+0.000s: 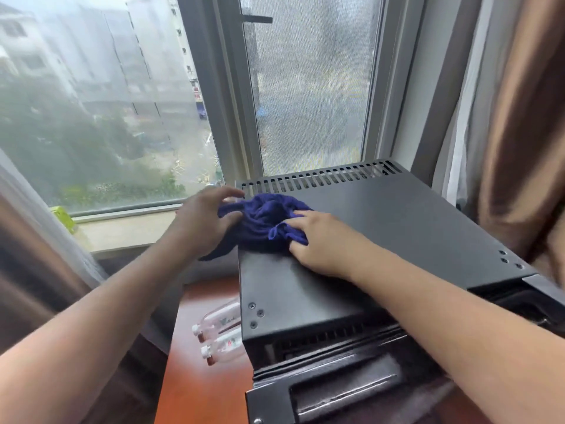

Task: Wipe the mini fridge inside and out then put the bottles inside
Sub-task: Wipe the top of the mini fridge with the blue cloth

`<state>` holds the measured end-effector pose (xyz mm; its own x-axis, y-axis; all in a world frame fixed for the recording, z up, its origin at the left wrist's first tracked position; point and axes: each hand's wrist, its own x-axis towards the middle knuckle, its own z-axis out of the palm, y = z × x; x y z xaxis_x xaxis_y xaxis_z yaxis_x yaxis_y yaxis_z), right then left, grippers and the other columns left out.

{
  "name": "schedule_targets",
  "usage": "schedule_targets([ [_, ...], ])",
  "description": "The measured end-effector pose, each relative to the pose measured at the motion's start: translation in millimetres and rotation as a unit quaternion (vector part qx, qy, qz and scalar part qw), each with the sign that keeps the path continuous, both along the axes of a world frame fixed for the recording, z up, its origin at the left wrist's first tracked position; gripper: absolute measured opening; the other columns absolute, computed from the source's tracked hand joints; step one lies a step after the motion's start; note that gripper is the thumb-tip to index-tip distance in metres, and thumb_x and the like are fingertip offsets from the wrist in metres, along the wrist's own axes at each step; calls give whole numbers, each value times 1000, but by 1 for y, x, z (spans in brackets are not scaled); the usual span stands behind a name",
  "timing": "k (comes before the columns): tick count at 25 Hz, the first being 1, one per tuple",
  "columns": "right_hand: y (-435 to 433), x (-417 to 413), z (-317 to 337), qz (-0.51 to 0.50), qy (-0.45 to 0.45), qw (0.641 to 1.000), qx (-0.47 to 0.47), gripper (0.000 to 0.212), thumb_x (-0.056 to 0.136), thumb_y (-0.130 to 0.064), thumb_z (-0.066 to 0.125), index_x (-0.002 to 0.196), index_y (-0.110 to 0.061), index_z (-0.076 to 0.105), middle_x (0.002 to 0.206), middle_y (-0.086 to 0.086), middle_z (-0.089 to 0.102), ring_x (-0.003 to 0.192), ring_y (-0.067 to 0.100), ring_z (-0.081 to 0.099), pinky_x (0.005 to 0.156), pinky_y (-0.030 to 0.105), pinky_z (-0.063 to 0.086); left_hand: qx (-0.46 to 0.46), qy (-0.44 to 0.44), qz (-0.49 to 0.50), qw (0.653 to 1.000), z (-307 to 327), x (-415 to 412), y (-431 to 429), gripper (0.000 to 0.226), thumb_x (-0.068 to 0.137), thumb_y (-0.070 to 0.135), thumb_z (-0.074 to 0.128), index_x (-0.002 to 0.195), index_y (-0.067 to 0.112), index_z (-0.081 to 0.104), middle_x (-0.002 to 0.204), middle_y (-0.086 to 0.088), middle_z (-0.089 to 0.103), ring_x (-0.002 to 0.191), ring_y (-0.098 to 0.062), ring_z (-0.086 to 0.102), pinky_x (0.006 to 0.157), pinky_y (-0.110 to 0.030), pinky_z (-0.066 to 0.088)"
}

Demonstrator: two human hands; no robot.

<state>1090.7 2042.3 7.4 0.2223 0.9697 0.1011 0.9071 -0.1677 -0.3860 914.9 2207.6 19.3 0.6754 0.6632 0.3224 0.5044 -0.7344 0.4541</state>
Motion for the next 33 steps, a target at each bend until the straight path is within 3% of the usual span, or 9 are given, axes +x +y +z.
schedule_targets([
  [4,13,41,8,-51,-23,998,-28,38,97,-28,55,134,-25,65,150,2,58,139,27,51,109,29,39,-72,69,-37,994,-4,49,-4,51,101,16,53,150,29,50,143,-7,62,132,-28,56,111,-28,38],
  [9,-33,42,21,-28,33,997,-56,40,99,-27,55,137,-37,63,149,-8,57,136,19,51,112,26,36,-76,108,-105,986,-8,69,-36,60,92,64,51,149,49,44,147,3,57,139,-25,48,119,-41,34],
  [14,-102,69,18,-103,41,994,-25,47,95,-27,61,138,-43,62,154,-19,51,143,10,46,105,12,26,-39,127,-221,966,-5,96,-88,56,101,49,56,154,45,39,159,4,42,148,-24,31,123,-36,20],
  [17,-140,97,15,-184,25,983,-16,46,94,-25,62,137,-40,65,150,-13,57,141,15,50,106,15,30,-31,142,-275,950,-1,134,-126,55,107,41,48,159,39,31,168,1,28,154,-15,17,115,-19,9],
  [20,-174,114,15,-262,19,965,-2,45,95,-19,60,138,-31,66,147,-7,61,137,21,55,104,14,31,-26,168,-312,935,3,178,-153,59,108,39,46,162,36,23,170,-6,21,157,-18,11,118,-22,5],
  [22,-195,120,17,-323,37,946,10,41,95,-18,58,132,-33,70,121,-7,76,107,21,69,87,15,40,-11,190,-336,922,4,206,-171,60,108,39,45,163,34,21,170,-10,20,158,-22,10,122,-28,4],
  [25,-214,126,16,-382,62,922,16,32,94,-23,56,115,-39,74,75,-10,73,73,3,62,66,22,43,6,200,-361,911,6,232,-191,57,109,35,43,163,31,24,169,-9,22,158,-23,12,121,-29,6],
  [30,-203,104,18,-347,15,938,5,41,95,-24,59,132,-35,69,150,-8,59,138,23,52,111,29,36,-14,171,-375,911,-1,210,-175,51,107,30,51,157,31,40,161,-4,39,150,-26,30,120,-30,16],
  [33,-186,74,17,-276,-10,961,-10,44,93,-24,61,135,-33,68,156,-13,50,147,16,44,116,20,26,-27,160,-382,910,-2,159,-147,47,105,31,56,151,35,48,156,6,47,144,-17,40,121,-29,25],
])
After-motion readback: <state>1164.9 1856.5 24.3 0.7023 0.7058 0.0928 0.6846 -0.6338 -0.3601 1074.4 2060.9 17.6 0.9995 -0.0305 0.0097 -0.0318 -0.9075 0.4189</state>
